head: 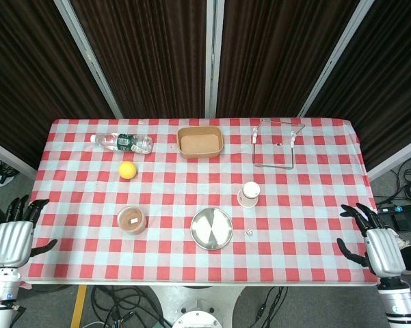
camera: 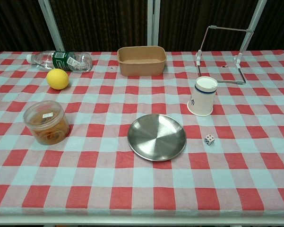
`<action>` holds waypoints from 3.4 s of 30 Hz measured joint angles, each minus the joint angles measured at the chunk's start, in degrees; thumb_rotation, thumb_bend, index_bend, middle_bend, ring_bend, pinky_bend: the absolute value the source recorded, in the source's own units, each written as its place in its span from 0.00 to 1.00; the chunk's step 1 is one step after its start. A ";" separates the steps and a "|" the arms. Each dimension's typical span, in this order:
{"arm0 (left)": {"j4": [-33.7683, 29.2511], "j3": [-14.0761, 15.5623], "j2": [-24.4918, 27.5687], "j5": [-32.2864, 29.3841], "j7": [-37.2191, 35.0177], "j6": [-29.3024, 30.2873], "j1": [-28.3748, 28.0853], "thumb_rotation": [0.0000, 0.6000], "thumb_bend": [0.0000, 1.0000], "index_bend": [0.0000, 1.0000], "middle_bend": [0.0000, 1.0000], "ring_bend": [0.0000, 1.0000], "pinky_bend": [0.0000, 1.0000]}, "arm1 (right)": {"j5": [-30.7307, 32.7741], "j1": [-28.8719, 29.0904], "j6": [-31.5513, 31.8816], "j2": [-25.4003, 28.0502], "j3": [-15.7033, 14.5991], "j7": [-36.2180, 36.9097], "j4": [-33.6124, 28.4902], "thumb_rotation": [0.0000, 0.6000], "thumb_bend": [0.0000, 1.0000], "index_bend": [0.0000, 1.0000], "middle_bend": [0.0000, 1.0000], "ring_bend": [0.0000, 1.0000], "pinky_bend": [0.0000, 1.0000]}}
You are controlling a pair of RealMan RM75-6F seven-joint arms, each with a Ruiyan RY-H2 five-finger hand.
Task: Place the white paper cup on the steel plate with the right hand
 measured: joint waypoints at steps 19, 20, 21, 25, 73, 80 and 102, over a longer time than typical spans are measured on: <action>1.74 0.43 -0.65 -0.03 -2.19 0.15 0.51 1.00 0.07 0.16 0.16 0.02 0.02 | -3.19 5.63 -8.32 0.24 -0.37 -6.18 -2.85 1.00 0.25 0.26 0.59 0.56 0.54; 1.92 0.43 -0.70 -0.07 -2.38 0.10 0.52 1.00 0.07 0.16 0.16 0.02 0.02 | -3.29 6.55 -9.74 0.17 -0.27 -6.73 -3.12 1.00 0.24 0.27 0.64 0.63 0.62; 2.08 0.41 -0.75 -0.10 -2.57 0.09 0.52 1.00 0.07 0.16 0.16 0.02 0.02 | -3.28 7.86 -11.87 0.04 -0.10 -7.45 -3.42 1.00 0.24 0.28 0.70 0.69 0.67; 2.65 0.35 -0.99 -0.06 -3.20 0.24 0.59 1.00 0.07 0.16 0.16 0.02 0.02 | -2.13 12.78 -20.28 -1.03 0.76 -10.35 -3.75 1.00 0.25 0.32 0.85 0.82 0.80; 3.95 0.26 -1.65 -0.52 -4.41 0.07 0.97 1.00 0.07 0.16 0.16 0.02 0.02 | 10.51 37.21 -43.19 -23.68 5.17 -20.50 10.17 1.00 0.30 0.61 0.95 0.93 0.92; 3.97 0.28 -1.60 -0.59 -4.62 0.25 1.18 1.00 0.07 0.16 0.16 0.02 0.02 | 13.48 42.32 -48.05 -30.05 6.95 -22.13 15.74 1.00 0.29 0.51 0.95 0.92 0.92; 4.40 0.34 -1.69 -0.28 -5.38 0.36 1.39 1.00 0.07 0.16 0.16 0.02 0.02 | 14.85 32.85 -28.39 -16.33 9.39 -12.35 4.79 1.00 0.12 0.13 0.22 0.02 0.14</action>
